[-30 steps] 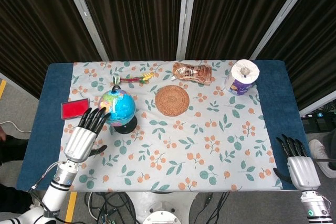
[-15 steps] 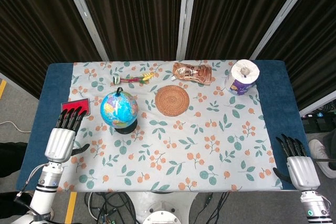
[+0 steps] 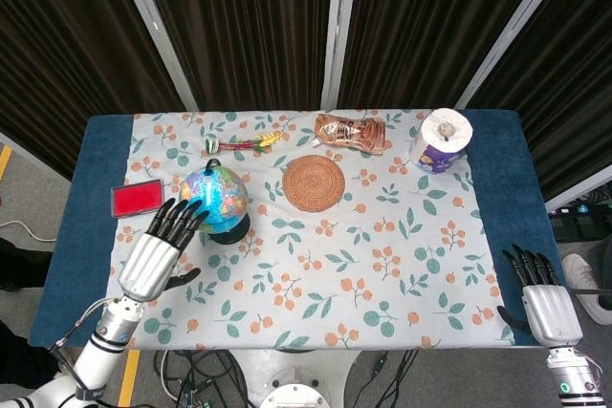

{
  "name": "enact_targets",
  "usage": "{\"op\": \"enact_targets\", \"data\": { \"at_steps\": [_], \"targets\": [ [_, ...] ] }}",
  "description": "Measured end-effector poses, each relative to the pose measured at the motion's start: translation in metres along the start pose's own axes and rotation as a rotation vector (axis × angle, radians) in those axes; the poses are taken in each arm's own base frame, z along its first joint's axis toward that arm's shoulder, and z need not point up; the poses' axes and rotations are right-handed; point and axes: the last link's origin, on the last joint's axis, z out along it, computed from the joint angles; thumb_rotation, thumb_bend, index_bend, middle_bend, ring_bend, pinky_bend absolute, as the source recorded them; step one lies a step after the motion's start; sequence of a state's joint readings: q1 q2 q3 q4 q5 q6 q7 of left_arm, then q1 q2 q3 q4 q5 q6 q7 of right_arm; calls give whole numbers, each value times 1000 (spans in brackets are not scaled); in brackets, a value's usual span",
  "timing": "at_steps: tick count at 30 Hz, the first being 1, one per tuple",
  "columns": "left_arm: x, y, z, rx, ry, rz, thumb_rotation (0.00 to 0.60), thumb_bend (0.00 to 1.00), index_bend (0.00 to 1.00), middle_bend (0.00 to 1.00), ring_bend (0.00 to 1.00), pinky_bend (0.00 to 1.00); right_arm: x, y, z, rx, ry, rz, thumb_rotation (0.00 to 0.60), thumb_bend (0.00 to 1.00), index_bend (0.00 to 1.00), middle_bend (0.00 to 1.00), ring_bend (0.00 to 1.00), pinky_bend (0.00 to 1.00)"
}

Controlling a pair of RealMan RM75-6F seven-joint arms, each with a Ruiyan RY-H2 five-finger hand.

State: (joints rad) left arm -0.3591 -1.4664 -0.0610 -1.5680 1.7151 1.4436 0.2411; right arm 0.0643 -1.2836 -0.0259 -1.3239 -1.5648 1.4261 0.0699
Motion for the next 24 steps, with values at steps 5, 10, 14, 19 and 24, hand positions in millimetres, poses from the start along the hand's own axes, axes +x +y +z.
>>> {"op": "enact_targets", "data": {
  "at_steps": [5, 10, 14, 19, 24],
  "targets": [
    [-4, 7, 7, -16, -17, -1, 600, 0, 30, 0, 0, 0, 0, 1, 0, -2, -1, 2, 600, 136, 0, 0, 0, 0],
    [-6, 4, 6, -2, -30, -1, 600, 0, 30, 0, 0, 0, -1, 1, 0, -2, -1, 1, 600, 136, 0, 0, 0, 0],
    [-8, 1, 4, 12, -46, -3, 600, 0, 29, 0, 0, 0, -1, 0, 0, 1, -1, 0, 600, 136, 0, 0, 0, 0],
    [-8, -6, 3, 43, -47, -3, 600, 0, 30, 0, 0, 0, -1, 0, 0, 0, -1, -1, 600, 136, 0, 0, 0, 0],
    [-7, -19, -4, 108, -46, 2, 600, 0, 30, 0, 0, 0, -1, 0, 1, 0, -1, 0, 600, 136, 0, 0, 0, 0]
  ]
}}
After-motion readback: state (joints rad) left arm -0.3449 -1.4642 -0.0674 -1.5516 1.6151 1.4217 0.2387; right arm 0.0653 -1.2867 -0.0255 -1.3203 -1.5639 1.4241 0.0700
